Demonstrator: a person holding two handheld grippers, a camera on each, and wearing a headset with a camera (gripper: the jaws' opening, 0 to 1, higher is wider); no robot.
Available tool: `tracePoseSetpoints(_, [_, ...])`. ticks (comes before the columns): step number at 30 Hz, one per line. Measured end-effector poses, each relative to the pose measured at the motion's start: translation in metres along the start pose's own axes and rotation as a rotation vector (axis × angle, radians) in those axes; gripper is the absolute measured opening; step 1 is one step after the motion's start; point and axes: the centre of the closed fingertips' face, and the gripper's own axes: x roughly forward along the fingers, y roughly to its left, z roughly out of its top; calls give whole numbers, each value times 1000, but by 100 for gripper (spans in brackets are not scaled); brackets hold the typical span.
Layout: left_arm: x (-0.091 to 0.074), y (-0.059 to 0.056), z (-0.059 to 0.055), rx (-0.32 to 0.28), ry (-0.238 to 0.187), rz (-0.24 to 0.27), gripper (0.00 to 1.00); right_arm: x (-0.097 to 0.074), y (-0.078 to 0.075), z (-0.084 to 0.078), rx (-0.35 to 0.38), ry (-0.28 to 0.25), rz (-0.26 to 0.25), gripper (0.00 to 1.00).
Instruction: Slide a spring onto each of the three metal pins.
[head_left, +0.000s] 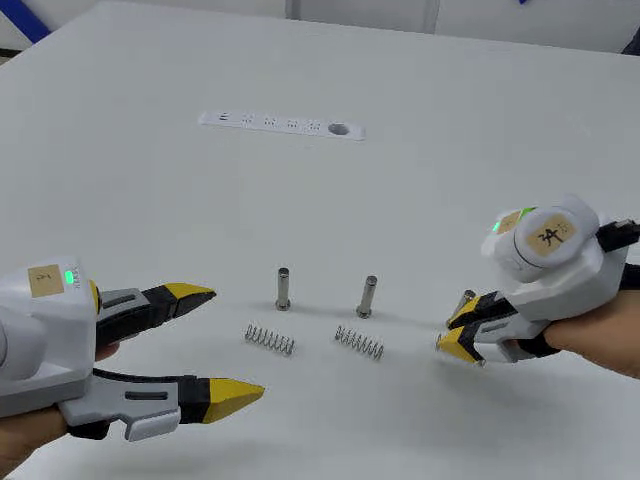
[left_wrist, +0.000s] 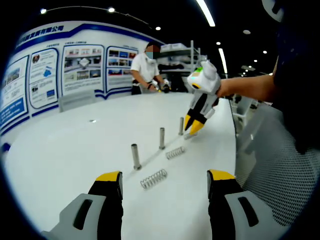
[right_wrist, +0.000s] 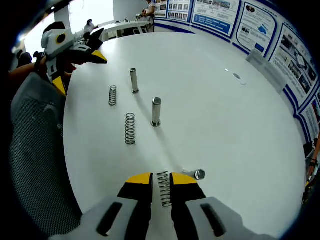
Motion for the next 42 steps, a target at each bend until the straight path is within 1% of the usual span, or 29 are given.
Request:
tracePoseSetpoints(1, [0, 0, 0, 0, 0, 1, 70, 1, 1, -1, -10, 13, 6, 14])
tracePoseSetpoints(2, [0, 0, 0, -1, 0, 1, 70, 3, 2, -3, -28, 37, 19, 14])
tracePoseSetpoints(5, [-1, 0, -1, -3, 1, 5, 70, 8, 2, -5, -55, 63, 33, 14])
tracePoseSetpoints(11, [-2, 1, -2, -9, 3, 11, 70, 14, 4, -5, -92, 93, 51, 14])
tracePoseSetpoints(14, [-2, 1, -2, -11, 2, 13, 70, 17, 4, -8, -116, 118, 54, 14])
tracePoseSetpoints(18, [-2, 1, -2, -13, 2, 14, 69, 19, 4, -9, -136, 134, 63, 14])
tracePoseSetpoints(23, [-3, 1, -3, -18, 1, 13, 69, 20, 5, -9, -138, 138, 75, 12])
tracePoseSetpoints(29, [-3, 1, -3, -19, -1, 13, 69, 19, 5, -9, -141, 140, 71, 12])
tracePoseSetpoints(31, [-3, 1, -3, -18, -2, 13, 69, 16, 6, -6, -138, 127, 67, 12])
tracePoseSetpoints(36, [-3, 0, -3, -15, 0, 9, 69, 5, 6, 5, -118, 71, 49, 12])
tracePoseSetpoints(42, [-1, -1, 1, -5, -2, 0, 68, -6, 4, 5, -99, 42, 24, 12])
